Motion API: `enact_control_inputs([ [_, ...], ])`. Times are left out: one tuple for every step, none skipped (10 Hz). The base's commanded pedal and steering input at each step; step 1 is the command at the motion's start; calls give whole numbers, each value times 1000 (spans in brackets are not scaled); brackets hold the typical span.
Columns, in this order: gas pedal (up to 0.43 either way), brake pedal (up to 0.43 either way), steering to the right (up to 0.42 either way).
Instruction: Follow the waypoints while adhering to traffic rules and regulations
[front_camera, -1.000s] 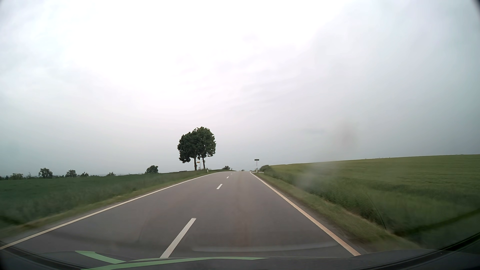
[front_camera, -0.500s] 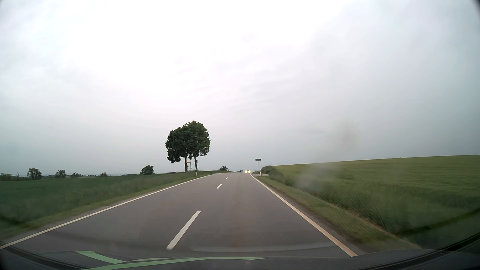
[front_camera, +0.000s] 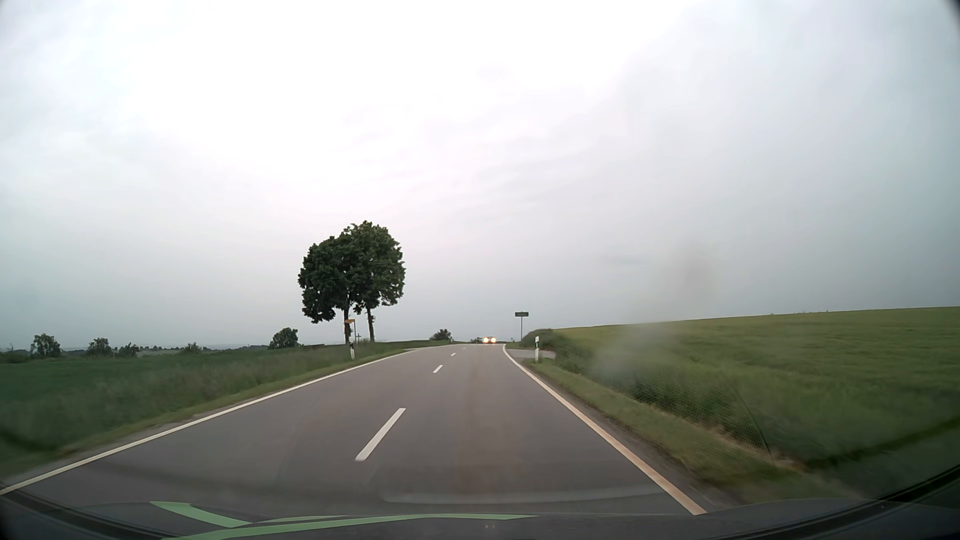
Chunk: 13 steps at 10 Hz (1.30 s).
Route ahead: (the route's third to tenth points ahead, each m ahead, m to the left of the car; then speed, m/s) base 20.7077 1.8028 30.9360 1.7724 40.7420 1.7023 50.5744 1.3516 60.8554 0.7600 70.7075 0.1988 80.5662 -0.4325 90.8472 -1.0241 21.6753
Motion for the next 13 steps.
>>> enact_control_inputs([
  [169,0,3],
  [169,0,3],
  [169,0,3],
  [169,0,3],
  [169,0,3],
  [169,0,3],
  [169,0,3],
  [157,0,4],
  [157,0,6],
  [150,0,8],
  [150,0,8],
  [138,0,8],
  [138,0,8],
])
